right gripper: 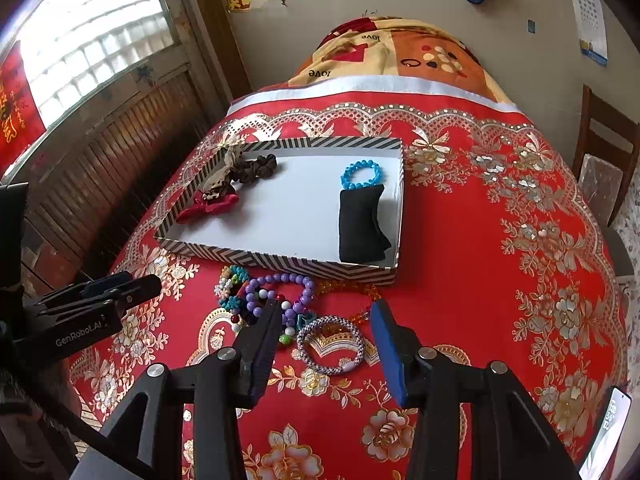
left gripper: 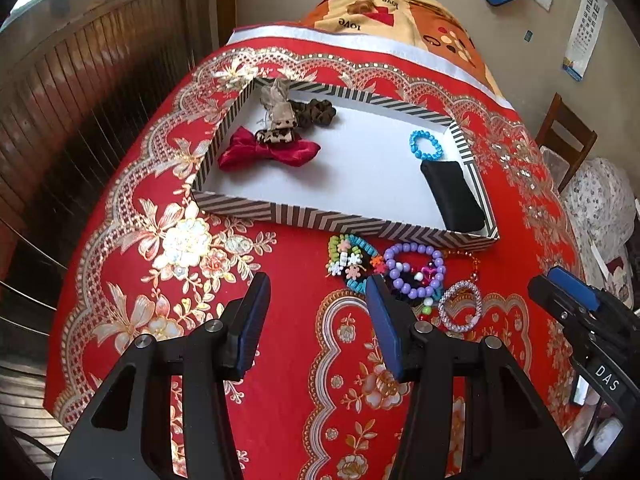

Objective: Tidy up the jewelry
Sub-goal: 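Withdraw both grippers from the tray toward the remaining bead bracelets, then grasp the flower bead bracelet with the left gripper while the right grasps the purple bead bracelet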

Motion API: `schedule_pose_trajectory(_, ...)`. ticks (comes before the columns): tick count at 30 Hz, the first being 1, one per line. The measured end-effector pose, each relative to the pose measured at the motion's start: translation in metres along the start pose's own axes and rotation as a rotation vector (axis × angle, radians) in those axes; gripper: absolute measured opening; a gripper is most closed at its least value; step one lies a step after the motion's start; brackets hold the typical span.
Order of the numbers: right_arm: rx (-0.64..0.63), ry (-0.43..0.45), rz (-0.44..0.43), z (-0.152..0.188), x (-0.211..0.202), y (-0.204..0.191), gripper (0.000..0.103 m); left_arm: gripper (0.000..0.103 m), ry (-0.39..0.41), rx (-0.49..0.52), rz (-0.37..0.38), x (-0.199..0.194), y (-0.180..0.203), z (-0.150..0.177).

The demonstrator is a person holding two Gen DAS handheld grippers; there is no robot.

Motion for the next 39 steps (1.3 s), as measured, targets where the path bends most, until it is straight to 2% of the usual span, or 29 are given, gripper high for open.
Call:
schedule_pose_trajectory(6, 0.03, -0.017, -0.007, 0.007, 0.004, 0.009, 0.045, 0.049, -0.046, -0.051, 0.022, 0.009, -0.013, 0.008)
schedule_pose_trajectory(11, 0.063, -0.049, -0.046, 0.02, 0.015, 0.016, 0.045, 0.049, -0.126, -0.134, 0.071, 0.025, -0.021, 0.019)
schedule_pose_trajectory(18, 0.083, -0.06, -0.128, 0.021, 0.036, 0.003, 0.045, 0.05, -0.175, -0.169, 0.09, 0.047, -0.021, 0.021)
schedule_pose_trajectory(21, 0.065, -0.082, -0.144, 0.018, 0.054, -0.006, 0.039, 0.05, -0.181, -0.172, 0.102, 0.055, -0.018, 0.016)
schedule_pose_trajectory(27, 0.078, -0.115, -0.157, 0.015, 0.08, -0.008, 0.038, 0.05, -0.197, -0.162, 0.131, 0.077, -0.006, 0.007)
schedule_pose_trajectory(34, 0.072, -0.155, -0.162, 0.024, 0.1, -0.014, 0.038, 0.049, -0.227, -0.106, 0.138, 0.1, 0.006, 0.008)
schedule_pose_trajectory(36, 0.064, -0.164, -0.162, 0.027, 0.106, -0.016, 0.03, 0.047, -0.241, -0.112, 0.145, 0.105, 0.006, 0.01)
schedule_pose_trajectory(37, 0.063, -0.17, -0.162, 0.029, 0.11, -0.016, 0.026, 0.038, -0.225, -0.119, 0.148, 0.105, 0.005, 0.008)
schedule_pose_trajectory(38, 0.063, -0.172, -0.163, 0.031, 0.112, -0.016, 0.02, 0.022, -0.226, -0.115, 0.152, 0.107, 0.004, 0.008)
schedule_pose_trajectory(39, 0.068, -0.174, -0.163, 0.033, 0.113, -0.015, 0.015, 0.017, -0.238, -0.111, 0.154, 0.109, 0.004, 0.008)
Point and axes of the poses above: each gripper's, at about its wrist camera, not at the fingertips, and x roughly the way its jaws point, y to its right, z to its underside, the point moved 7 cm from there along x, roughly the way its jaws point, and after that the axes turned 13 degrees about y, right-handed, at the moved point
